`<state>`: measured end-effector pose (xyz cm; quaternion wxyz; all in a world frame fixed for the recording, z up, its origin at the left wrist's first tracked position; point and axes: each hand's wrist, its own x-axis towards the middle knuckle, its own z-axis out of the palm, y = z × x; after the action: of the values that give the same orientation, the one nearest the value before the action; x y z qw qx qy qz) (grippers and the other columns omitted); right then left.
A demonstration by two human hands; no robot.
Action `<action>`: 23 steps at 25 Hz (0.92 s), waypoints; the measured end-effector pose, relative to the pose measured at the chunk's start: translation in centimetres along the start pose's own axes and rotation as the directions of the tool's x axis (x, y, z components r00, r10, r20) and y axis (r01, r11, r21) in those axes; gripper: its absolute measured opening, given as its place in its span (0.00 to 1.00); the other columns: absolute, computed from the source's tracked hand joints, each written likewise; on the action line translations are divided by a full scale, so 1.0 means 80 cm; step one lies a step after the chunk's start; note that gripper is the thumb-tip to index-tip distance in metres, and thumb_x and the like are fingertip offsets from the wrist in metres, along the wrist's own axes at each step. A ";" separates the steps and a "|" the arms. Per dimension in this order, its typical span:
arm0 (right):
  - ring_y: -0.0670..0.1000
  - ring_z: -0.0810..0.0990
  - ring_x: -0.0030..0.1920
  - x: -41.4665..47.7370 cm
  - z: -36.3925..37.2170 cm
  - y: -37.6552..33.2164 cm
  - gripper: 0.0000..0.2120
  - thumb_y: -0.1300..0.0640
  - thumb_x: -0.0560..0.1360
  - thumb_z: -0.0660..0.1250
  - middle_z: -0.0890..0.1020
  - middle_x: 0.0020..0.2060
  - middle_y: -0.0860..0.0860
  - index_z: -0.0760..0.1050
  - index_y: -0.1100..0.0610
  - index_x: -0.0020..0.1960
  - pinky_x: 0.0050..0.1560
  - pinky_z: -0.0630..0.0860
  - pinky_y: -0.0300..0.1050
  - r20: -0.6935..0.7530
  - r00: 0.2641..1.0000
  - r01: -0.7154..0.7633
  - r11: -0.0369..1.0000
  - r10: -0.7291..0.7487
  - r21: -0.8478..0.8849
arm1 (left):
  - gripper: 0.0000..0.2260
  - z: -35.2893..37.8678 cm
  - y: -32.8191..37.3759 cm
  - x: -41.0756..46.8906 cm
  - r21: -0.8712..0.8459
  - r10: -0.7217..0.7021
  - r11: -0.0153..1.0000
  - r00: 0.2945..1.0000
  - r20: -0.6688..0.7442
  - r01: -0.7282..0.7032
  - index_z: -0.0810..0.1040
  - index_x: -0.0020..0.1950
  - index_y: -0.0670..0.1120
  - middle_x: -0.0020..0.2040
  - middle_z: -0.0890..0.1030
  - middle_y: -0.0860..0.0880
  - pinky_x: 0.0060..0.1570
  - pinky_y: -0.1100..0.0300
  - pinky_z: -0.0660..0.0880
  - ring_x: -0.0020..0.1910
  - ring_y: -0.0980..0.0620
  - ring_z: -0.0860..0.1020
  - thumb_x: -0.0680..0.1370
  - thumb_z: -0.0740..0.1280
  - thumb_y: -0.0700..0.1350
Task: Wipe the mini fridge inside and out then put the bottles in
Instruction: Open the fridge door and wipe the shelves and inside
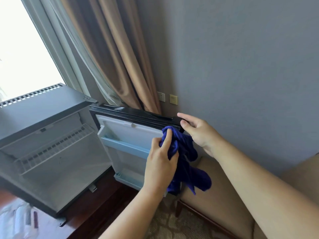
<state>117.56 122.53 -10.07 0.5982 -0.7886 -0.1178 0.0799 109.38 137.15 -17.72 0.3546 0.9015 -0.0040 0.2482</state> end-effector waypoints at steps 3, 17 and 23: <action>0.41 0.74 0.68 0.004 0.002 0.002 0.16 0.50 0.84 0.63 0.79 0.66 0.43 0.76 0.41 0.70 0.66 0.69 0.36 -0.045 0.999 0.028 0.999 -0.027 0.031 | 0.30 0.027 0.008 -0.015 -0.002 -0.028 1.000 0.999 0.042 0.028 0.59 0.80 0.61 0.62 0.68 0.57 0.49 0.62 0.73 0.53 0.53 0.77 0.80 0.67 0.50; 0.40 0.83 0.58 0.003 0.001 0.012 0.15 0.53 0.84 0.64 0.85 0.57 0.44 0.79 0.43 0.68 0.55 0.78 0.32 -0.027 0.999 0.027 0.988 -0.023 0.151 | 0.31 0.010 0.036 0.020 0.067 0.083 0.994 0.997 -0.004 -0.083 0.63 0.80 0.57 0.59 0.68 0.53 0.46 0.60 0.74 0.50 0.52 0.76 0.77 0.66 0.53; 0.35 0.76 0.65 0.006 -0.004 0.012 0.14 0.48 0.83 0.65 0.81 0.64 0.40 0.78 0.35 0.66 0.63 0.73 0.37 -0.023 0.999 0.034 0.997 -0.033 0.073 | 0.27 -0.034 -0.007 0.032 0.240 0.131 0.965 0.988 -0.079 -0.109 0.69 0.77 0.58 0.56 0.70 0.53 0.42 0.61 0.74 0.47 0.53 0.77 0.77 0.64 0.56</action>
<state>118.22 122.17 -10.91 0.6293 -0.7649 -0.1213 0.0654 110.53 139.74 -15.27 0.2294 0.9224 -0.0126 0.3104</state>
